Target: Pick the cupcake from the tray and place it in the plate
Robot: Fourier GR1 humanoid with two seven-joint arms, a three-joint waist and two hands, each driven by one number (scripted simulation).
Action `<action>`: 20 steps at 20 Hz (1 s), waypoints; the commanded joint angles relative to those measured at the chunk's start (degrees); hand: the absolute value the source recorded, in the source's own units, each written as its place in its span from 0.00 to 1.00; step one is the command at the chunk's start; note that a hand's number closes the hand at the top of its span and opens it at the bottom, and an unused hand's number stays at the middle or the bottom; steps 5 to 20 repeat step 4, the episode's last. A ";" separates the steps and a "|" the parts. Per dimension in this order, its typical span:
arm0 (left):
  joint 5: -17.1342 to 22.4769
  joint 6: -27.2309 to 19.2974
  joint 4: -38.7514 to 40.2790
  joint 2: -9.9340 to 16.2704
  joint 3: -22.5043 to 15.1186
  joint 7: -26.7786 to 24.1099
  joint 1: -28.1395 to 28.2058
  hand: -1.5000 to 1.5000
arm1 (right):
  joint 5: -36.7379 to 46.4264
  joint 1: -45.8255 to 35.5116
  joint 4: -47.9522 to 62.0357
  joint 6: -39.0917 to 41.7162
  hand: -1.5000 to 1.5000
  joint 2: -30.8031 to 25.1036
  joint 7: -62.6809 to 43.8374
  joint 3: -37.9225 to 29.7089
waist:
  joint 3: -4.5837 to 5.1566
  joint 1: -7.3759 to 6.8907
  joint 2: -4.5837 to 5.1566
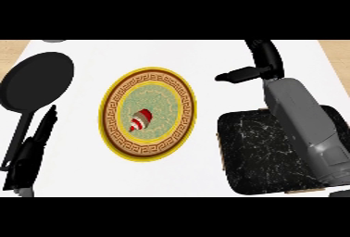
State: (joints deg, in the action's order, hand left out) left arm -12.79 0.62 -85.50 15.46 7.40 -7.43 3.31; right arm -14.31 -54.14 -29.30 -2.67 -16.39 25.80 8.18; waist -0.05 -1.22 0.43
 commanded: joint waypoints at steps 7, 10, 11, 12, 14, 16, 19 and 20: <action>1.00 2.61 -2.70 1.05 0.50 3.09 -0.47 0.50 | 0.63 -4.48 11.23 8.76 0.00 -6.06 6.93 -4.86 | -0.04 -0.85 0.30; 1.00 2.61 -2.70 1.05 0.50 3.09 -0.47 0.50 | 0.63 -4.48 11.23 8.76 0.00 -6.06 6.93 -4.86 | -0.04 -0.85 0.30; 1.00 2.61 -2.70 1.05 0.50 3.09 -0.47 0.50 | 0.63 -4.48 11.23 8.76 0.00 -6.06 6.93 -4.86 | -0.04 -0.85 0.30; 1.00 2.61 -2.70 1.05 0.50 3.09 -0.47 0.50 | 0.63 -4.48 11.23 8.76 0.00 -6.06 6.93 -4.86 | -0.04 -0.85 0.30; 1.00 2.61 -2.70 1.05 0.50 3.09 -0.47 0.50 | 0.63 -4.48 11.23 8.76 0.00 -6.06 6.93 -4.86 | -0.04 -0.85 0.30; 1.00 2.61 -2.70 1.05 0.50 3.09 -0.47 0.50 | 0.63 -4.48 11.23 8.76 0.00 -6.06 6.93 -4.86 | -0.04 -0.85 0.30; 1.00 2.61 -2.70 1.05 0.50 3.09 -0.47 0.50 | 0.63 -4.48 11.23 8.76 0.00 -6.06 6.93 -4.86 | -0.04 -0.85 0.30; 1.00 2.61 -2.70 1.05 0.50 3.09 -0.47 0.50 | 0.63 -4.48 11.23 8.76 0.00 -6.06 6.93 -4.86 | -0.04 -0.85 0.30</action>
